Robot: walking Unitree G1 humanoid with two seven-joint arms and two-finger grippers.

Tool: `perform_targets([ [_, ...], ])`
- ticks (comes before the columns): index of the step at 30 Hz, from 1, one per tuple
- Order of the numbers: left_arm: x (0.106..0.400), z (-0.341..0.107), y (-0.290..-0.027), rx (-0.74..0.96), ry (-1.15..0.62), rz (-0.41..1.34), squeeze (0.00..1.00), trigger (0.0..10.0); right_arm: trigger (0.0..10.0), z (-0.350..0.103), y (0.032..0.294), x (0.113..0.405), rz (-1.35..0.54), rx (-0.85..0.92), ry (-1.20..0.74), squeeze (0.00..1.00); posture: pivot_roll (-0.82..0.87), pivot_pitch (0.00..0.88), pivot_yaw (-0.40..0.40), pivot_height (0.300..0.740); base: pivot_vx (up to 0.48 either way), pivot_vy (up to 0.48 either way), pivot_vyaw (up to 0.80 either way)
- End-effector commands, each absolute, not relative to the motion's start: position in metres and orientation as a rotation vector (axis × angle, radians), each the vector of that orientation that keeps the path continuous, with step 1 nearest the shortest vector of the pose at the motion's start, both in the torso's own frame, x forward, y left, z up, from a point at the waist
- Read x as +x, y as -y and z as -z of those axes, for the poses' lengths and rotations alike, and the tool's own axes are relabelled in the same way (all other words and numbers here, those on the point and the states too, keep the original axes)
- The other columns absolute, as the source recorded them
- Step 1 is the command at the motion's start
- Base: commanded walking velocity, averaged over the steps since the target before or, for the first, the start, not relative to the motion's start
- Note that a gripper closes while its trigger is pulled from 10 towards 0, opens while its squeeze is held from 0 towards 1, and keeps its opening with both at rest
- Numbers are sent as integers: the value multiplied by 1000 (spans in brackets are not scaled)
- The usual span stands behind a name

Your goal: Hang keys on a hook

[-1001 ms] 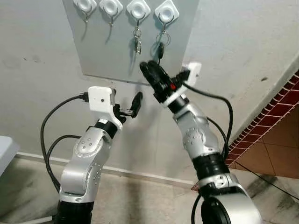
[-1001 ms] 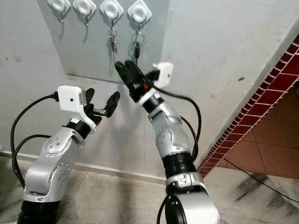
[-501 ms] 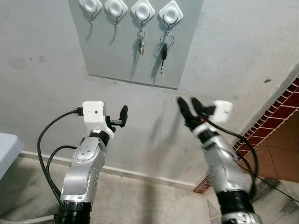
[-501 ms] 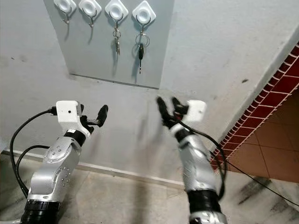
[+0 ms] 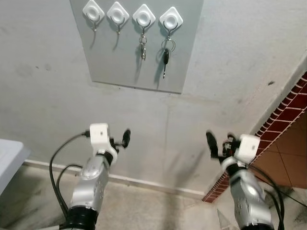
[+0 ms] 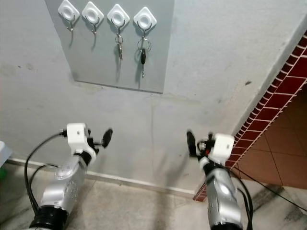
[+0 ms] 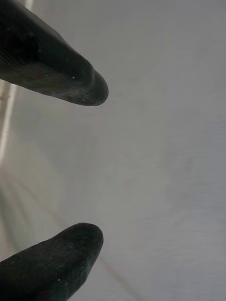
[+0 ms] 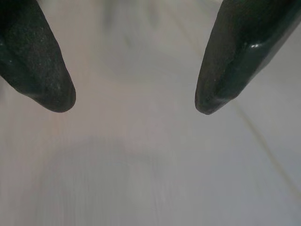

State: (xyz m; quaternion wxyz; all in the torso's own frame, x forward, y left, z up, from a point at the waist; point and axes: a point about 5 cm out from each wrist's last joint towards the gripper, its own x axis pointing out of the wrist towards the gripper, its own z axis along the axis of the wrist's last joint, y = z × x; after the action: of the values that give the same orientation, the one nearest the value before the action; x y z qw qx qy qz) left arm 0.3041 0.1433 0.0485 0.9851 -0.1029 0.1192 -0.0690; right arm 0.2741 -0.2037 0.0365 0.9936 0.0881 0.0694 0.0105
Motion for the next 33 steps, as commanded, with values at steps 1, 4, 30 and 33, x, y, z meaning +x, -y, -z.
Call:
perform_targets([
  [1,294,-26,-141,-161,-277,165,0,10000,10000,-9,204,260,-21,116,-247,0,-2,7,8,740,0,0,0],
  [4,282,-2,-145,-186,-385,135,0,10000,10000,14,204,244,-25,86,-368,0,2,8,7,740,0,0,0],
  [30,180,84,-173,-87,-862,-15,0,10000,10000,93,198,152,-44,-101,-946,0,-21,0,12,740,0,0,123],
  [33,180,84,-174,-93,-857,-20,0,10000,10000,93,198,152,-50,-108,-945,0,-21,0,11,740,0,0,800],
])
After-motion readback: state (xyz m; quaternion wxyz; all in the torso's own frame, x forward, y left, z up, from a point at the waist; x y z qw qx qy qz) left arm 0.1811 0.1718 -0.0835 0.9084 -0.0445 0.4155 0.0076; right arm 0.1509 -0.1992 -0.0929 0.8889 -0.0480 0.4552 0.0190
